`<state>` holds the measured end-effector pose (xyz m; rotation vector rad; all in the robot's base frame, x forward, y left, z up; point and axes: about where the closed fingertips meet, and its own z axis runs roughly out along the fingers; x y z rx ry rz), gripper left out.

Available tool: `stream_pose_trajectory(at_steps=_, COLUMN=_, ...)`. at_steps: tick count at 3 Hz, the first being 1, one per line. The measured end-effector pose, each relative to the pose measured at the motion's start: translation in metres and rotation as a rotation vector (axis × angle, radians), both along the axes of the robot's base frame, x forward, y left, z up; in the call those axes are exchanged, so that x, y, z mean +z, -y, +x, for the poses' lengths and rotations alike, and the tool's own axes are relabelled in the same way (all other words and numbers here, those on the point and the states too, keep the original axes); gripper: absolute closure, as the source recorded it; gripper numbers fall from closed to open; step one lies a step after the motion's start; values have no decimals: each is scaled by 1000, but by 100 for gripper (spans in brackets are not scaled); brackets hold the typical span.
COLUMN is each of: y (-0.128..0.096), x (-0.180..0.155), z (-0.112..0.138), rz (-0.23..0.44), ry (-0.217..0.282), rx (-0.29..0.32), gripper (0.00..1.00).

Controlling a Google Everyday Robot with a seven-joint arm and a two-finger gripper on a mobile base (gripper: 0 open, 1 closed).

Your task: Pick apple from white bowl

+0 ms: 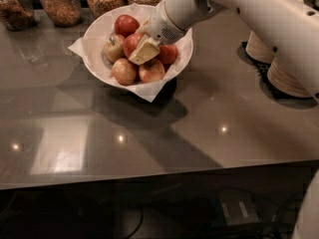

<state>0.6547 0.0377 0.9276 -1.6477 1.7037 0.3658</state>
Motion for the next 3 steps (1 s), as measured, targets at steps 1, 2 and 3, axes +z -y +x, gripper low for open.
stream_pose_trajectory(at_steps=1, y=8, x=21, z=-10, rz=-5, ry=34, rx=19, gripper=100)
stream_pose_trajectory(at_steps=2, y=20, x=49, z=-24, rz=-34, ry=65, rx=42, gripper=100)
stream_pose_trajectory(at_steps=3, y=42, x=74, z=-49, rz=-82, ry=81, rx=91, gripper=100)
